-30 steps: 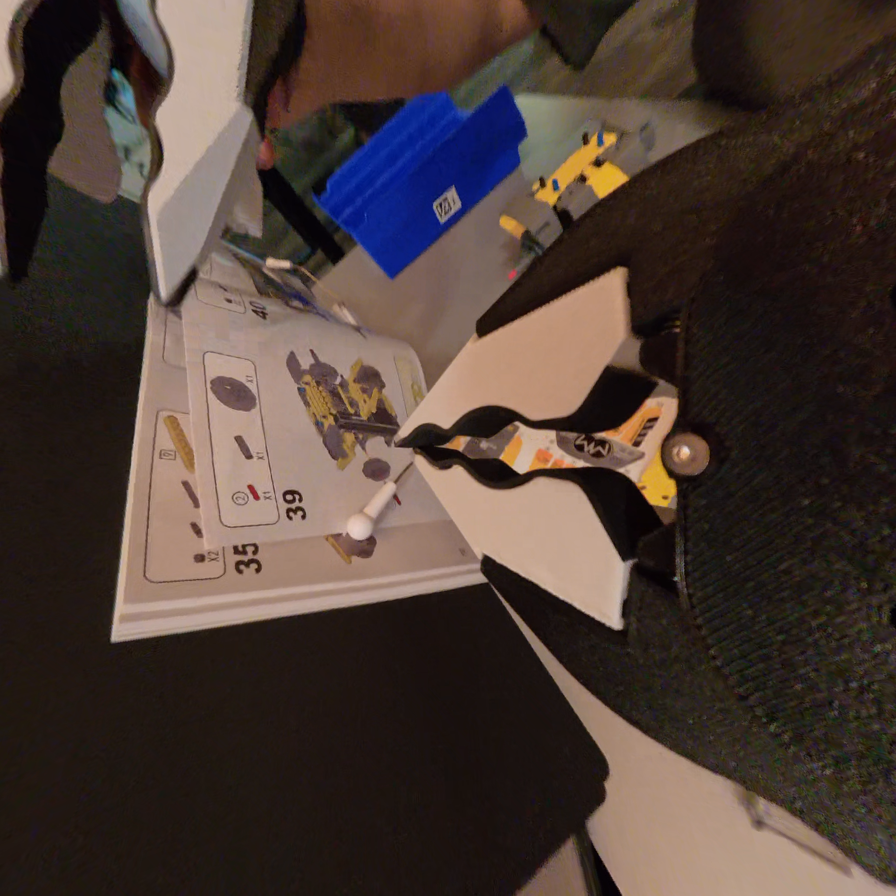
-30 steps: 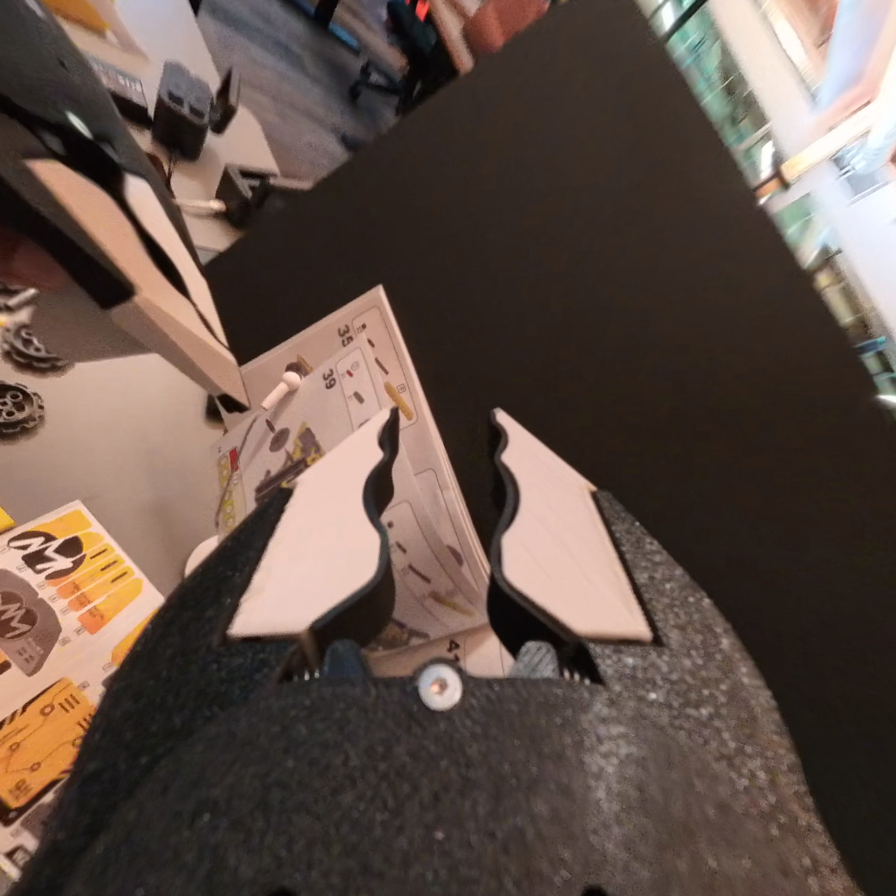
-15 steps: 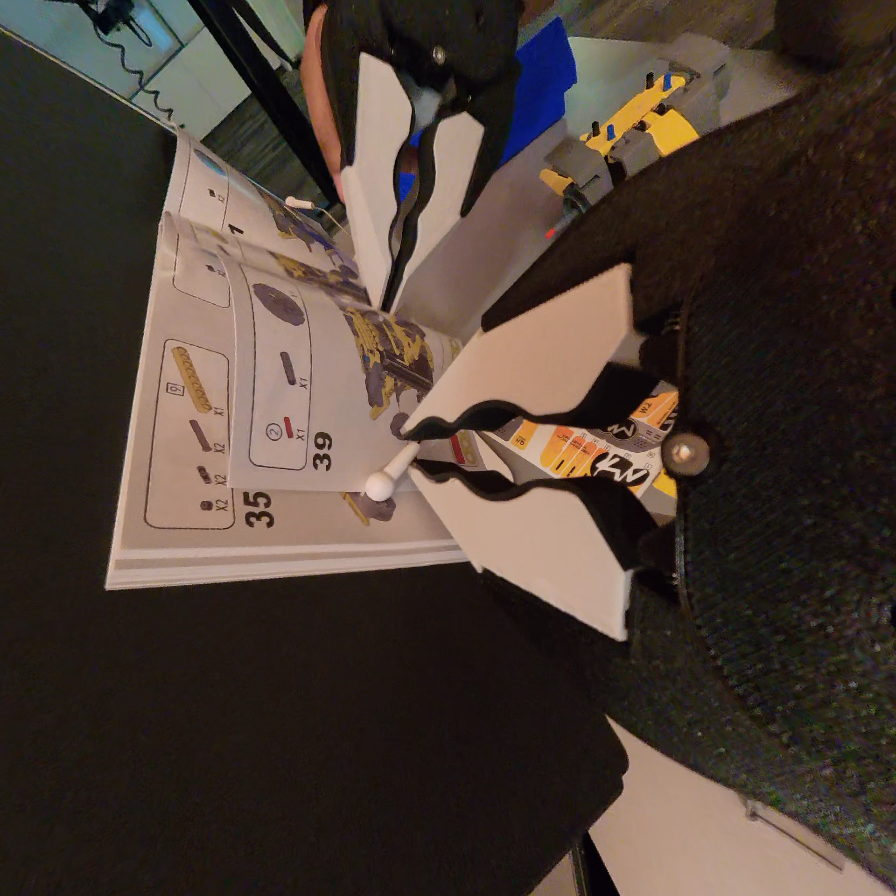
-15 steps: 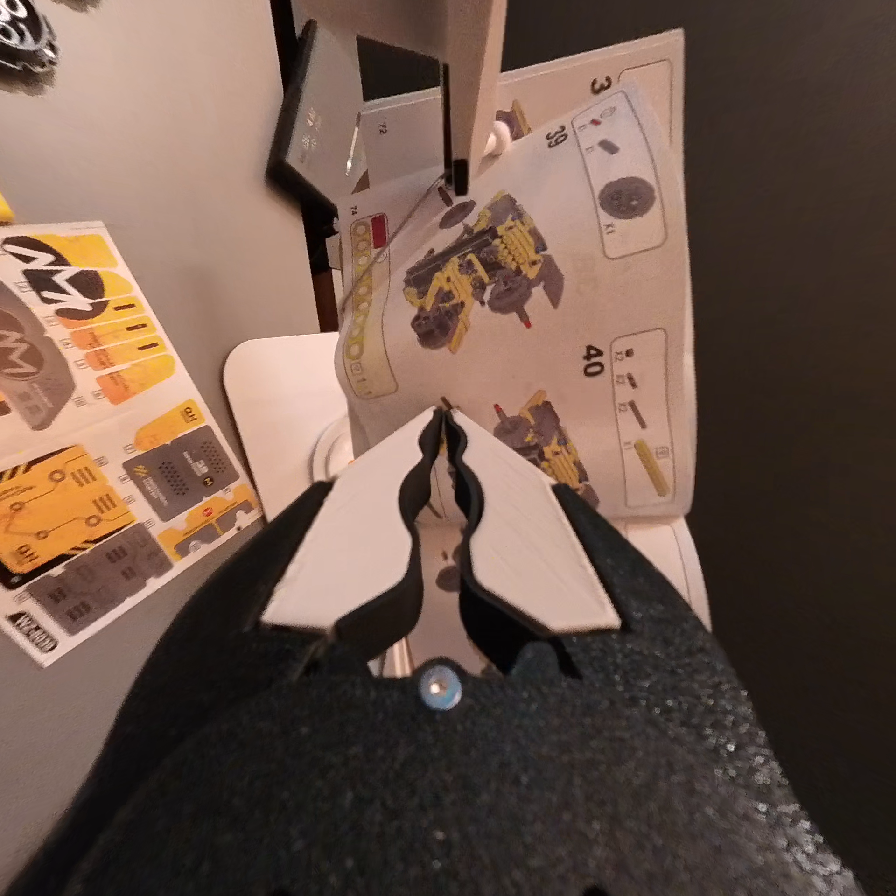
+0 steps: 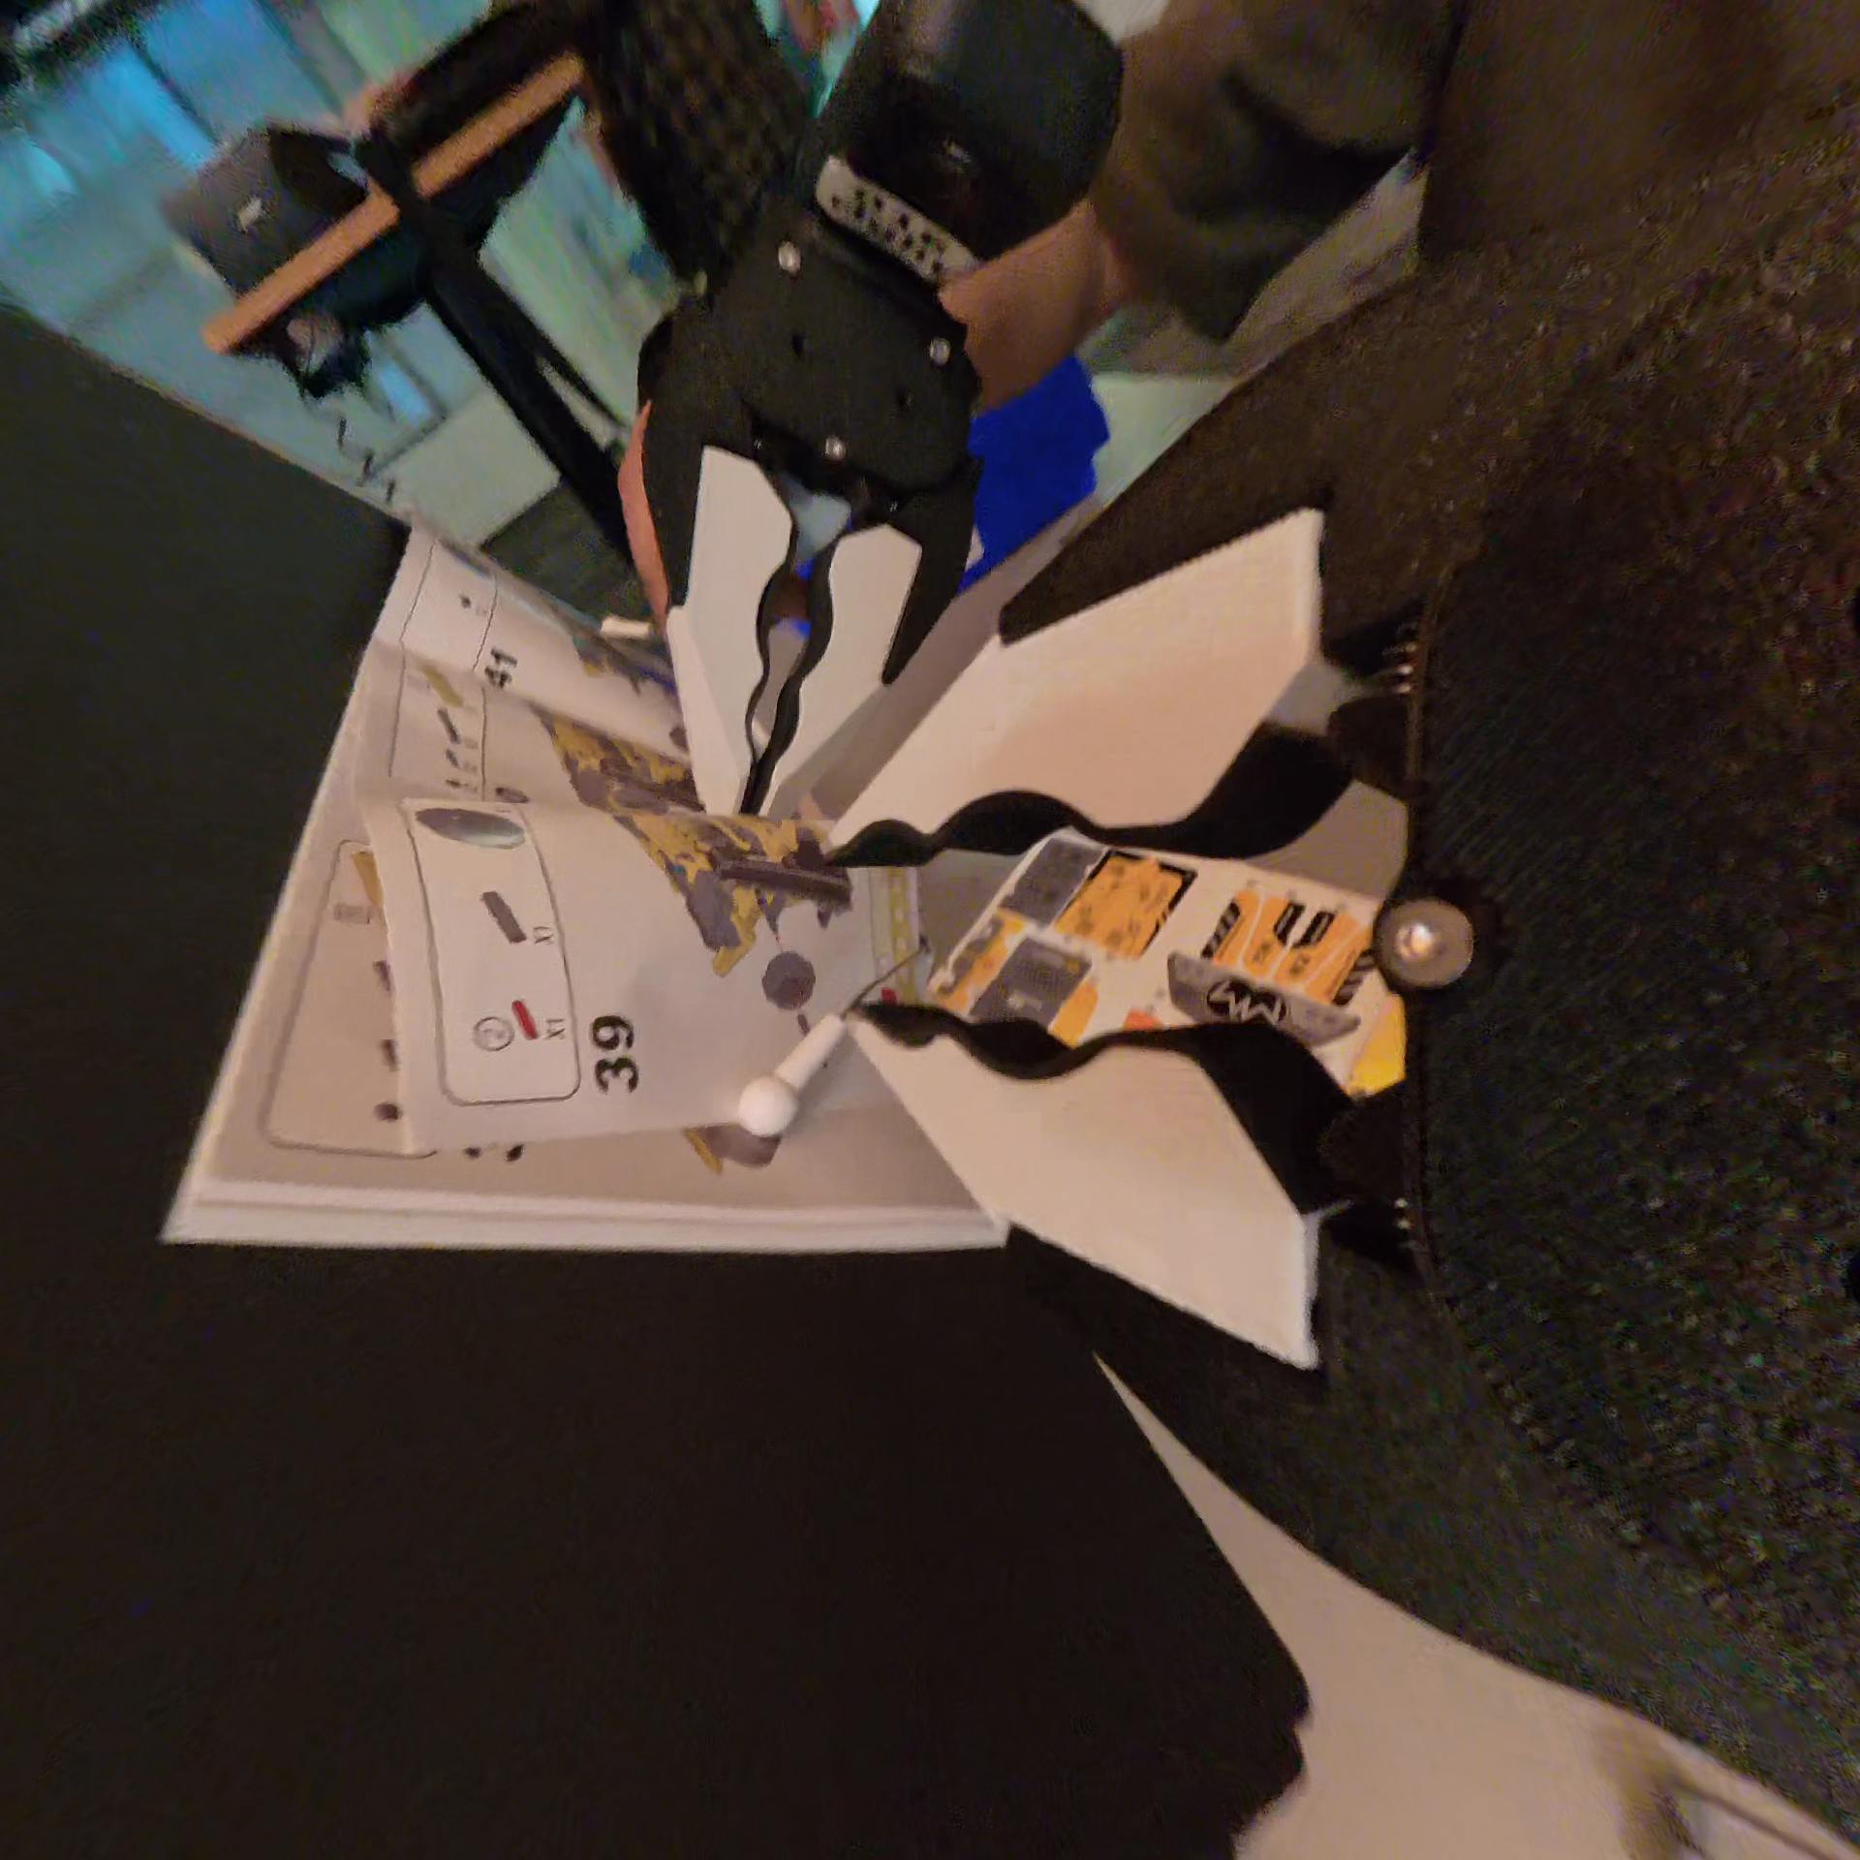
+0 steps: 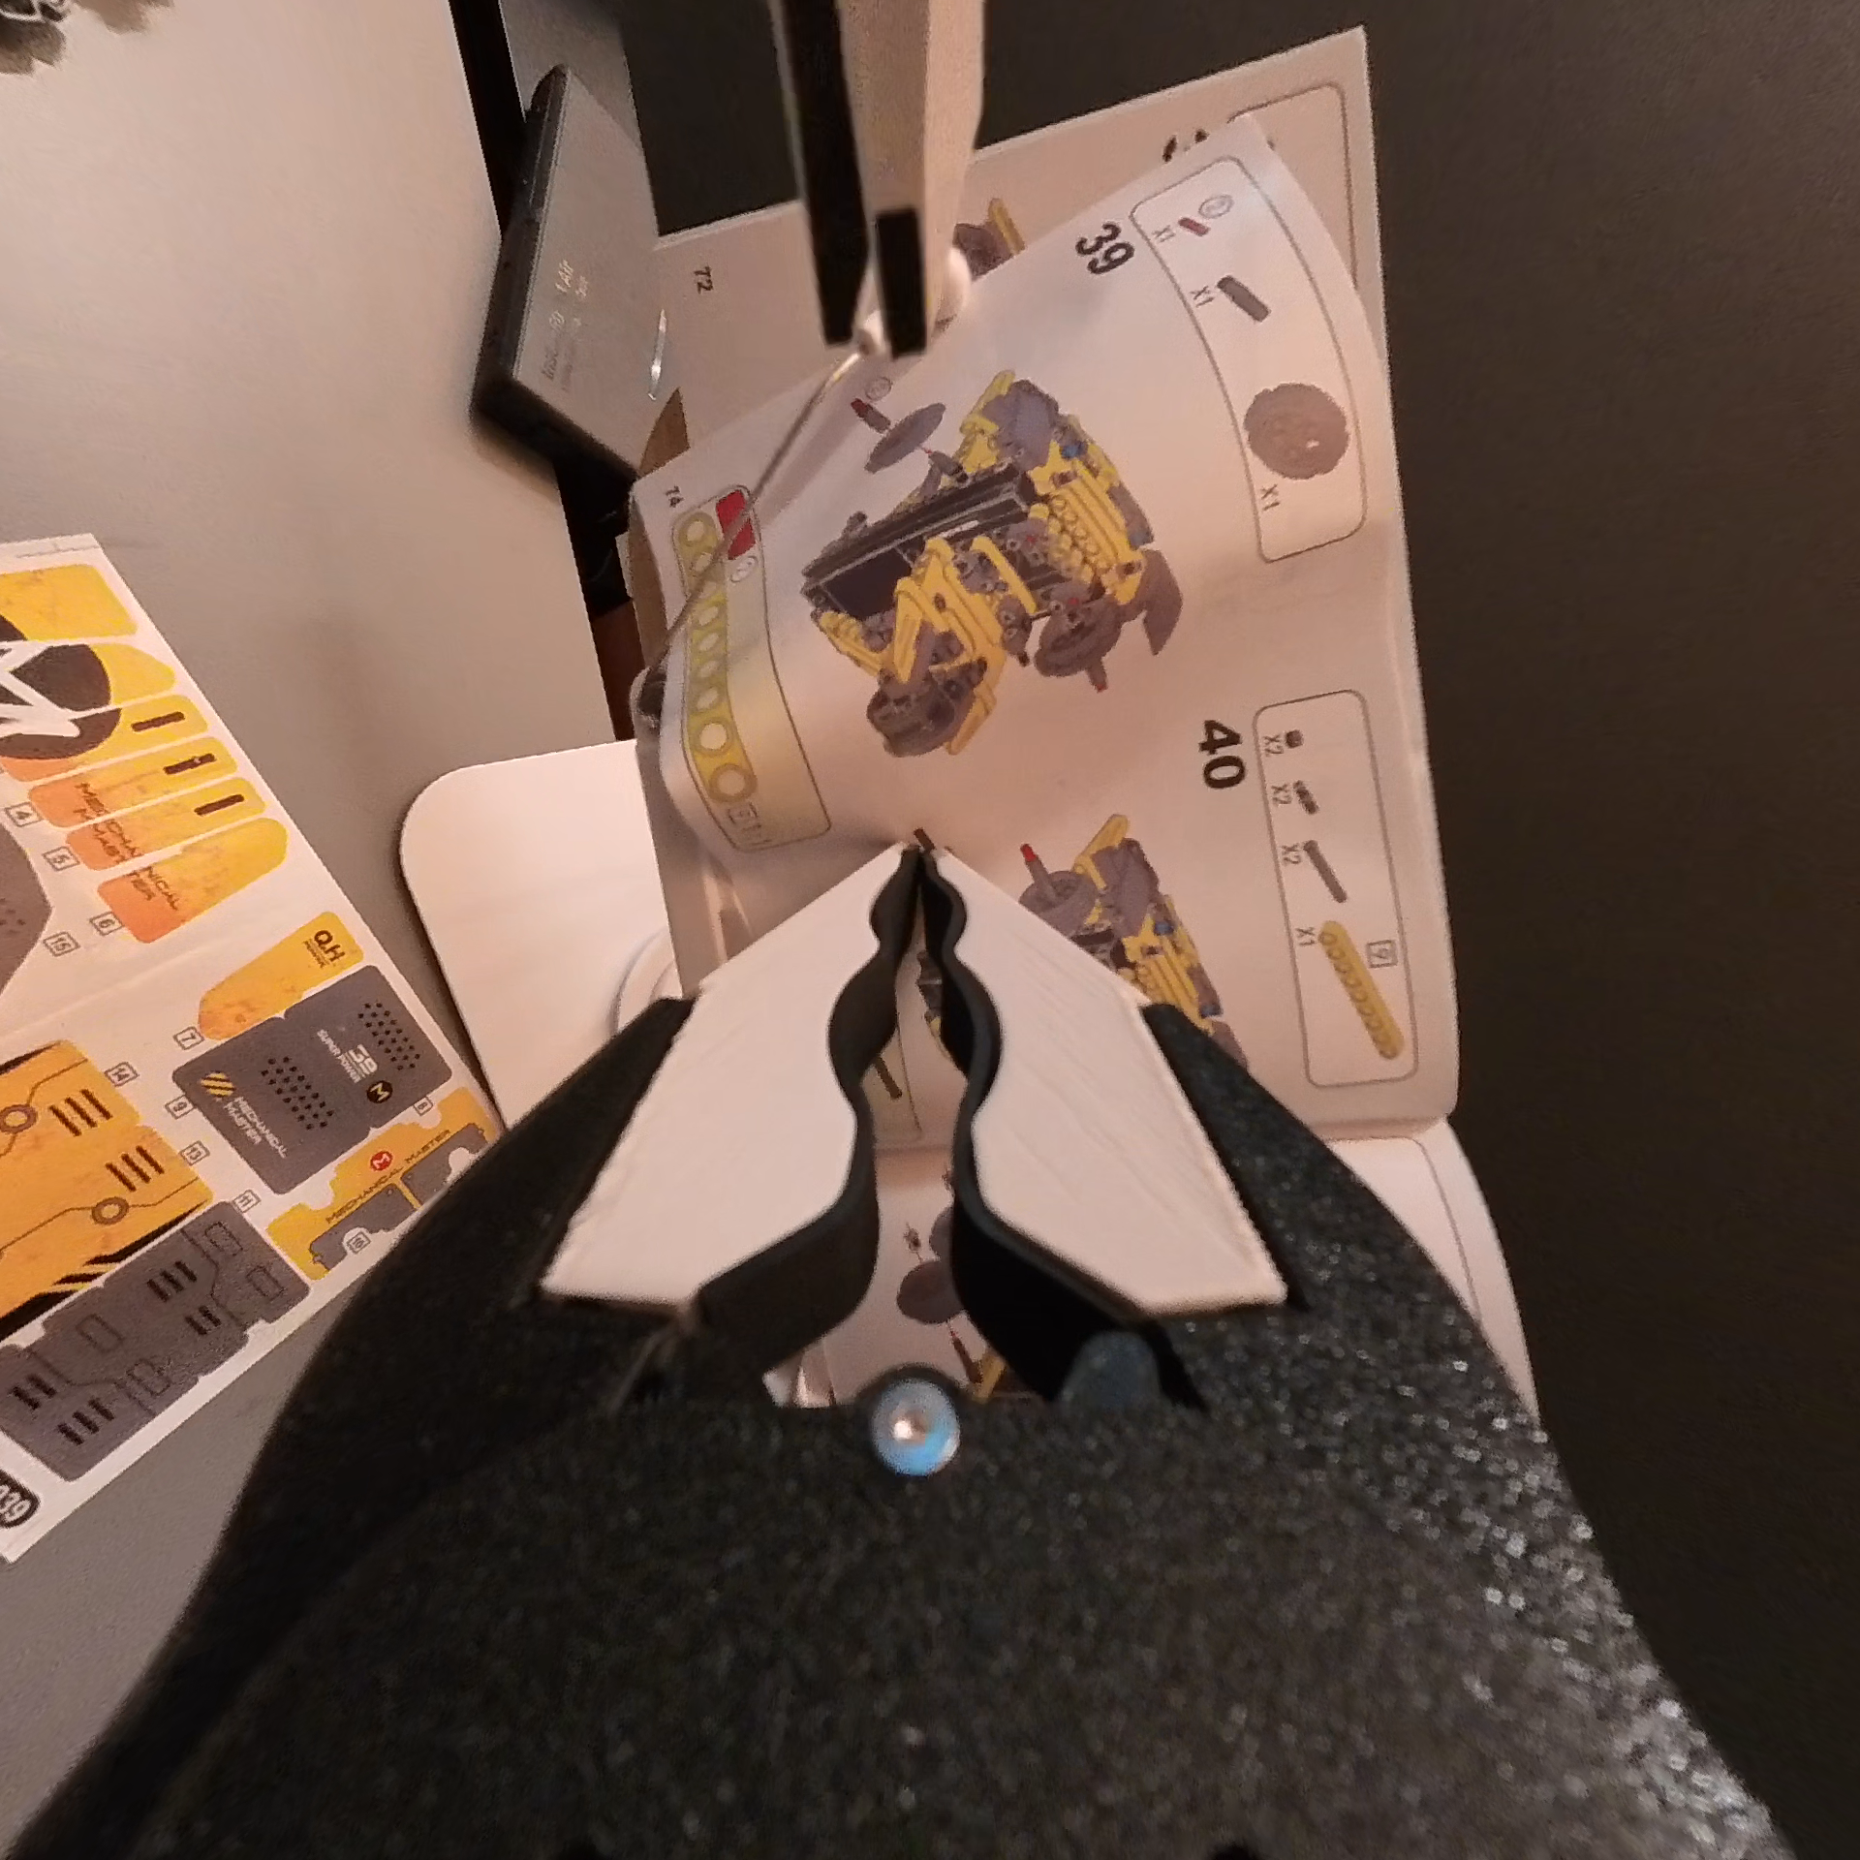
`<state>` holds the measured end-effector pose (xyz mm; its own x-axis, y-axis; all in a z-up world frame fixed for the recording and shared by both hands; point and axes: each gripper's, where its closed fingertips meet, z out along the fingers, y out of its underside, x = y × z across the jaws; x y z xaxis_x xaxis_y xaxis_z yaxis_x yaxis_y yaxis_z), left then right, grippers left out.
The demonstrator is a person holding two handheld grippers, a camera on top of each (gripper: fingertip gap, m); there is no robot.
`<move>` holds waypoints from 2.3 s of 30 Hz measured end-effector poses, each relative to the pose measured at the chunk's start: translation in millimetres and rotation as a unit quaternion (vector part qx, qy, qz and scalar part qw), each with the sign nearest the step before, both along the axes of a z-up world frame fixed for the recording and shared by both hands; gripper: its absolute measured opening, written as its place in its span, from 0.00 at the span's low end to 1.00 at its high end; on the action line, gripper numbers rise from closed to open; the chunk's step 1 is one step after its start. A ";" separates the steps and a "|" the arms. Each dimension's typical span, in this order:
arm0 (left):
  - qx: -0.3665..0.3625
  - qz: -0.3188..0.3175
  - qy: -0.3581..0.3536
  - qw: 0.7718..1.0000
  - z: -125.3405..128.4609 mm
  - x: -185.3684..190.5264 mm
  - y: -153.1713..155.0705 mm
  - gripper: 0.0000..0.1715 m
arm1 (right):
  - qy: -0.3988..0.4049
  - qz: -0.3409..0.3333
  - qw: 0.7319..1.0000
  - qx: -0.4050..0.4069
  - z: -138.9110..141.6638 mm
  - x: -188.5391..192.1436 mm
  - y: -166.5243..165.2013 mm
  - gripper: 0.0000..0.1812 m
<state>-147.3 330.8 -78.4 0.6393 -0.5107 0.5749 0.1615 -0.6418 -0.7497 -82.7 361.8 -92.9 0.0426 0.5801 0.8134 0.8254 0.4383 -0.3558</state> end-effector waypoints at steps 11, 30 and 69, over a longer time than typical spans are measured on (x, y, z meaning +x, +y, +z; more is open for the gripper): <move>-0.003 0.044 0.066 0.997 -16.2 -4.6 16.6 0.03 | 0.022 0.019 1.000 -0.001 11.5 -5.0 -15.2 0.00; 0.002 0.027 -0.027 0.999 -5.8 -7.2 14.5 0.11 | 0.063 0.005 0.998 0.001 16.2 -34.0 1.9 0.00; -0.022 0.037 0.007 0.999 -20.9 -16.2 12.1 0.03 | 0.071 0.001 0.997 -0.025 3.8 -38.0 -2.6 0.00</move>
